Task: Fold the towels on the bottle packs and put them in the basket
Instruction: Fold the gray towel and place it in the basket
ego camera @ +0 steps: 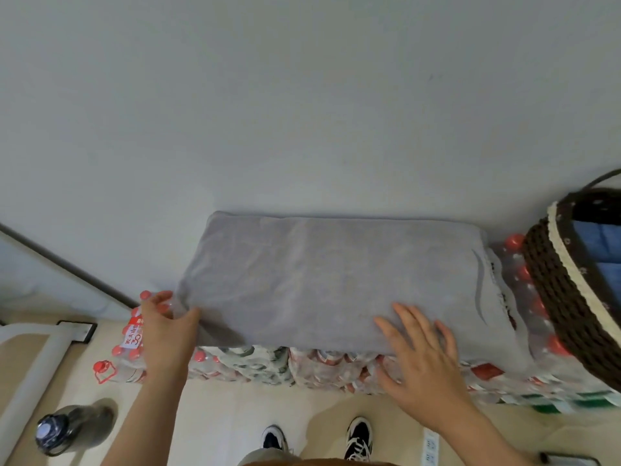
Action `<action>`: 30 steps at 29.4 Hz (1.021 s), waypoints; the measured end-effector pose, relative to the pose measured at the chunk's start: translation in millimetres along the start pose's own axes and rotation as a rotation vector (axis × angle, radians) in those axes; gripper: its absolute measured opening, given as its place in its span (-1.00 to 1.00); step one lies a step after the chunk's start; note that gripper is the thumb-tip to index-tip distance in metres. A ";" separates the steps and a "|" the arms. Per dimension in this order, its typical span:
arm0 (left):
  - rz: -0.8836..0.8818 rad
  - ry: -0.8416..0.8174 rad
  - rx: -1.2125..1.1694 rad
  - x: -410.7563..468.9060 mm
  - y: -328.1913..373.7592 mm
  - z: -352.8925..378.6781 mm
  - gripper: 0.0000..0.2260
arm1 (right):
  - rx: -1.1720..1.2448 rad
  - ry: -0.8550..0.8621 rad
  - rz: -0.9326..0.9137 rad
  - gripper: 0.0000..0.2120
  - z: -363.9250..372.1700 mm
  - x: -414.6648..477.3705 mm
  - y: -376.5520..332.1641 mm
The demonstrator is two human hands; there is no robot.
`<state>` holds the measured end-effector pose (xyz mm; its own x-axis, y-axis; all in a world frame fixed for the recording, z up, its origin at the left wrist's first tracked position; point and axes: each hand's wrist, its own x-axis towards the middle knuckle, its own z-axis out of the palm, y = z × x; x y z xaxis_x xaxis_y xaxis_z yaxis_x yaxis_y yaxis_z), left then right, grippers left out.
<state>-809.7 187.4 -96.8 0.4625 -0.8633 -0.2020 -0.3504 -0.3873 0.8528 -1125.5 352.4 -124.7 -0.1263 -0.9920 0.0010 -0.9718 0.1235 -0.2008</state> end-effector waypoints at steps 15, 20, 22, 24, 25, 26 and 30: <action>0.403 -0.493 -0.509 -96.7 120.2 61.2 -0.74 | 1.661 0.358 1.332 -0.69 -23.0 -33.6 49.1; 0.573 -0.892 -0.387 -177.7 146.3 133.2 -0.78 | 1.915 0.451 1.363 -0.82 -26.4 -41.2 84.4; 0.627 -1.025 -0.241 -200.2 138.0 165.7 -0.77 | 1.939 0.489 1.363 -0.81 -26.2 -43.6 92.2; 0.676 -1.172 0.001 -211.0 119.4 196.0 -0.73 | 1.980 0.526 1.323 -0.79 -29.1 -45.2 93.7; 0.718 -1.238 0.129 -213.6 108.2 207.4 -0.70 | 1.984 0.546 1.293 -0.78 -31.5 -45.9 92.6; 0.791 -1.281 0.234 -215.4 98.0 215.6 -0.65 | 1.958 0.557 1.262 -0.80 -35.1 -46.0 91.6; 1.023 -1.221 0.369 -213.4 80.0 227.1 -0.57 | 1.804 0.602 1.073 -0.83 -48.3 -40.1 84.3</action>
<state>-1121.3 267.2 -94.8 -0.8898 -0.4537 -0.0501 -0.3361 0.5770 0.7444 -1212.0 403.8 -94.4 -0.7201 -0.4131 -0.5576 0.6249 -0.0366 -0.7799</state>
